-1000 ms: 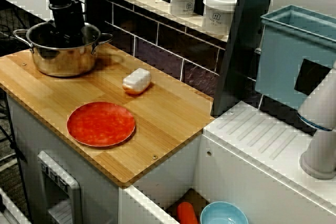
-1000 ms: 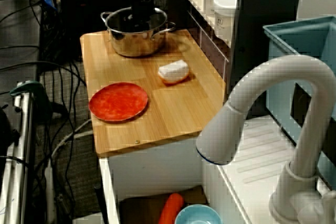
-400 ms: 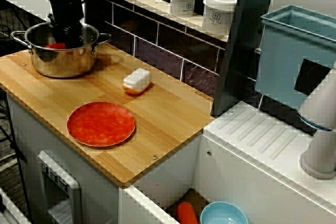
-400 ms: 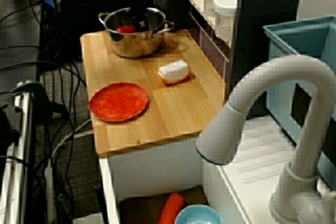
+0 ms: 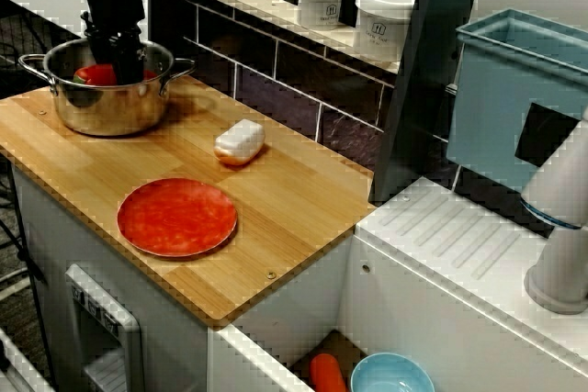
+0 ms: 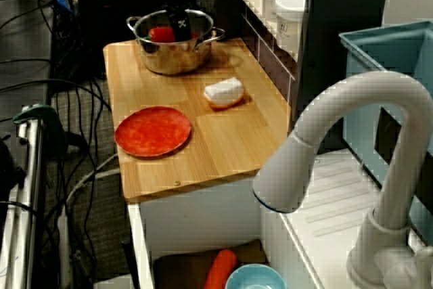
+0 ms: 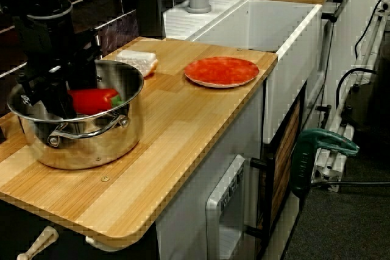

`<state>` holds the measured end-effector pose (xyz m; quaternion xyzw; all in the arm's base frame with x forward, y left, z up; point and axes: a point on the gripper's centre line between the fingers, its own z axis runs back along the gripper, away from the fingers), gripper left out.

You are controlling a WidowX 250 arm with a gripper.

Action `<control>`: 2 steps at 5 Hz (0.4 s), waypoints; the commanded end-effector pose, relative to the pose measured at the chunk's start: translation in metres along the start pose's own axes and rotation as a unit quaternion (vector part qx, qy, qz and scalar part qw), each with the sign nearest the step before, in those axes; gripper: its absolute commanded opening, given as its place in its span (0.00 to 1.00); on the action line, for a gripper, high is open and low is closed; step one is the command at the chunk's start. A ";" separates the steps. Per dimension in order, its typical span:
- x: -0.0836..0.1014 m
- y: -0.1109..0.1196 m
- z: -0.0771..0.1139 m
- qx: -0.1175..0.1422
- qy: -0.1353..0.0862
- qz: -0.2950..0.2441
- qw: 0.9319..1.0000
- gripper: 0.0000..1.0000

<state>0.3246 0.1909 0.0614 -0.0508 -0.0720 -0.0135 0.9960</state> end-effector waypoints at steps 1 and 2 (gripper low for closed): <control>0.002 -0.013 0.049 0.026 -0.048 -0.033 0.998 0.00; 0.000 -0.021 0.058 0.022 -0.054 -0.044 0.997 0.00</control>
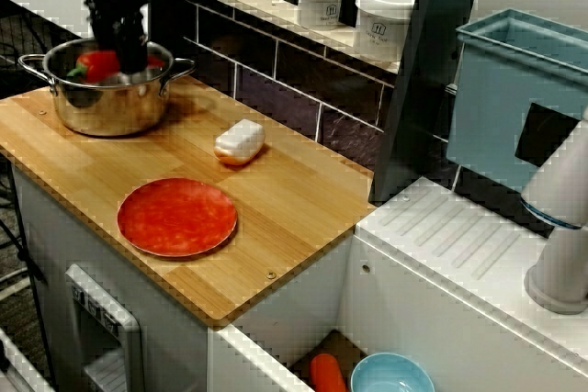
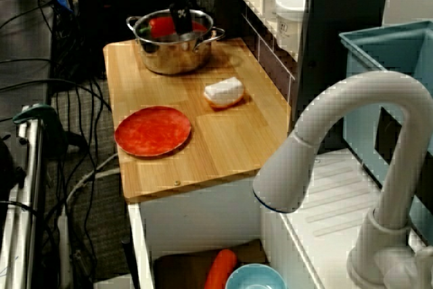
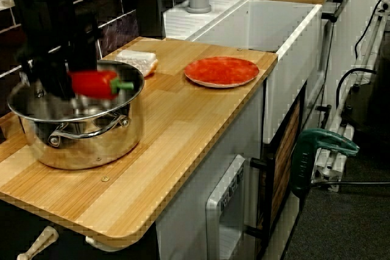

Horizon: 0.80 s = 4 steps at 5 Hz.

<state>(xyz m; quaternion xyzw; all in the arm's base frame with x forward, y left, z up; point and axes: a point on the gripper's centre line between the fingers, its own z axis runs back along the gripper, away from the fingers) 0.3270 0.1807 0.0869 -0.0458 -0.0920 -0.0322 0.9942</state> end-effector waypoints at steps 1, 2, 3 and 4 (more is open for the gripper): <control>-0.005 -0.018 0.044 0.014 -0.040 -0.037 0.998 0.00; -0.008 -0.031 0.051 0.008 -0.046 -0.051 0.998 0.00; -0.012 -0.043 0.055 0.008 -0.049 -0.066 0.997 0.00; 0.010 -0.045 0.072 0.002 -0.047 -0.077 0.996 0.00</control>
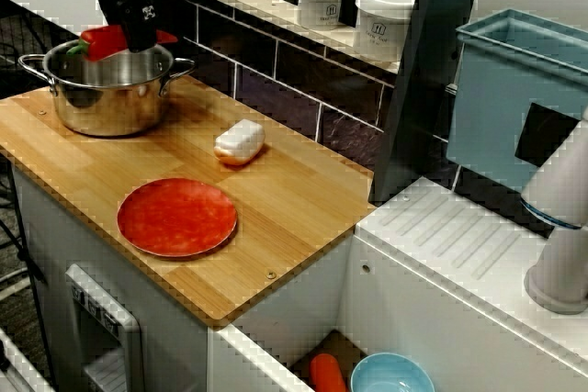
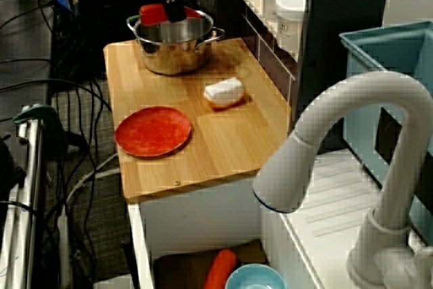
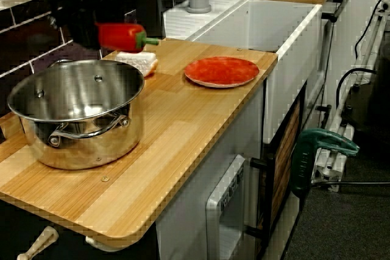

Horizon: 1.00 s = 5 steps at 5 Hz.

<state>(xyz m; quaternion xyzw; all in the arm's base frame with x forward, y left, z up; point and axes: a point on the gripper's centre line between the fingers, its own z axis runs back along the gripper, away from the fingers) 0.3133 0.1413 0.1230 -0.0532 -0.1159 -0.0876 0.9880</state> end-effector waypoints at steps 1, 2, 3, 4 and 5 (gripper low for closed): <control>0.018 -0.016 0.041 0.015 -0.027 -0.038 0.999 0.00; 0.007 -0.037 0.030 0.022 -0.026 -0.056 0.998 0.00; 0.002 -0.046 0.026 0.023 -0.025 -0.065 0.997 0.00; -0.004 -0.056 0.025 0.019 -0.024 -0.073 0.997 0.00; -0.009 -0.065 0.020 0.021 -0.024 -0.080 0.996 0.00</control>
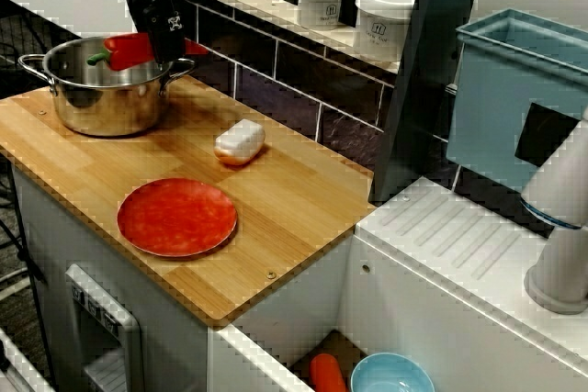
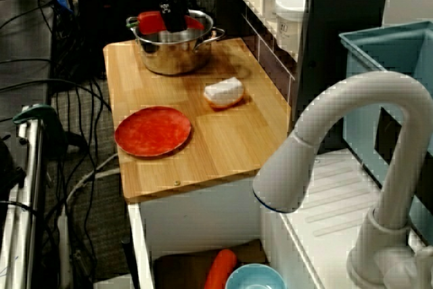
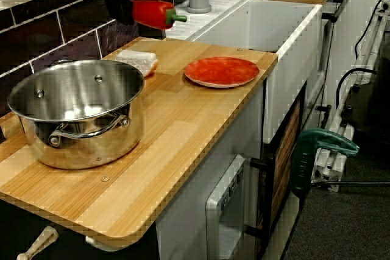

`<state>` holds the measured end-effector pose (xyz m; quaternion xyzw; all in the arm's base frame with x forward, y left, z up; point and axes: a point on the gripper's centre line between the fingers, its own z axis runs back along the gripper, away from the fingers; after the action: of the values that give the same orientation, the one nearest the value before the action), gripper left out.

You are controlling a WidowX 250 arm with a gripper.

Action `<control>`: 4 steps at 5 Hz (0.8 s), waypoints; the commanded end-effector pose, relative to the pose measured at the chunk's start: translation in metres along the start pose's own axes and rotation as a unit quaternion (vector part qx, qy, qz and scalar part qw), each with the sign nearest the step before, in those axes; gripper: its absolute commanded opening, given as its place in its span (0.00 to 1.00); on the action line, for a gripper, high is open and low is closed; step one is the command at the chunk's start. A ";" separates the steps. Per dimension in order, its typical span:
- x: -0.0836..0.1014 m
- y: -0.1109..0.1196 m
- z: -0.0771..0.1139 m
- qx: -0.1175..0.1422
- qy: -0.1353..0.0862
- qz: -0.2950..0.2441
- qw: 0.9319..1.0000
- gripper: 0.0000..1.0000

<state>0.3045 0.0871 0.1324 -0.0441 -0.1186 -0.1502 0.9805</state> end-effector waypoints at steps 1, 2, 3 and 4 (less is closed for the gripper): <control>-0.015 -0.022 0.010 0.022 -0.021 -0.022 0.999 0.00; -0.020 -0.033 0.003 0.027 -0.023 -0.028 0.999 0.00; -0.024 -0.047 -0.004 0.030 -0.025 -0.036 0.999 0.00; -0.026 -0.060 -0.010 0.034 -0.028 -0.044 0.998 0.00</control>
<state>0.2735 0.0315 0.1068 -0.0202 -0.1272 -0.1889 0.9735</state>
